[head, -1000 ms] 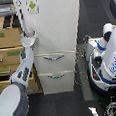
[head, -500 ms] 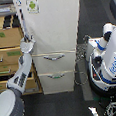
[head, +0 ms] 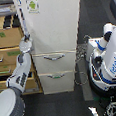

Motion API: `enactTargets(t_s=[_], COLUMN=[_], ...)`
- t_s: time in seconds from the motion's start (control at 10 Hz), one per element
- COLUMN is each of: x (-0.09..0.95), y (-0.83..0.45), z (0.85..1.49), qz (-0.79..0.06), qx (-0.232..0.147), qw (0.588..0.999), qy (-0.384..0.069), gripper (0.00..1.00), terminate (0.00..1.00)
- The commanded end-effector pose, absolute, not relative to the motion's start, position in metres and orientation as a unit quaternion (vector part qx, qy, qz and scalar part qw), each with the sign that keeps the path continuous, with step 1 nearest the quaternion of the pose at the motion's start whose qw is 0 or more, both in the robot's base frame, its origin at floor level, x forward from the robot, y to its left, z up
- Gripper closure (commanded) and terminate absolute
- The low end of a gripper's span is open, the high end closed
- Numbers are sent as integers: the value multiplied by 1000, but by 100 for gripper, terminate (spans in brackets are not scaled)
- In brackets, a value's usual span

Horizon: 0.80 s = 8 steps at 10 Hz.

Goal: Opening the fridge

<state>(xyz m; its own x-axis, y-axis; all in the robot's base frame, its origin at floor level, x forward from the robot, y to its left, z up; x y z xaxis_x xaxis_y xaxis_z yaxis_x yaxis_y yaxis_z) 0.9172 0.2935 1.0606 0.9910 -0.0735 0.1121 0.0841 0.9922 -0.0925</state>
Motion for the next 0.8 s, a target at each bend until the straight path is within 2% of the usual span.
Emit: enactTargets(t_s=[0.1,0.3,0.4,0.6,0.7,0.8], x=[911,864,770,686,567,511], y=[278,255,206,174,136,121], z=[1042,1063,1112,1151,1214,1247], qz=[-60,-119,-223,-286,-369,-401], qx=[-39,-58,-64,-69,-68,-93], qw=[996,989,967,948,915,899], qy=[-54,-71,-101,-121,-150,-152], gripper=[100,100,100,100,100,100], terminate=[0,0,0,0,0,0])
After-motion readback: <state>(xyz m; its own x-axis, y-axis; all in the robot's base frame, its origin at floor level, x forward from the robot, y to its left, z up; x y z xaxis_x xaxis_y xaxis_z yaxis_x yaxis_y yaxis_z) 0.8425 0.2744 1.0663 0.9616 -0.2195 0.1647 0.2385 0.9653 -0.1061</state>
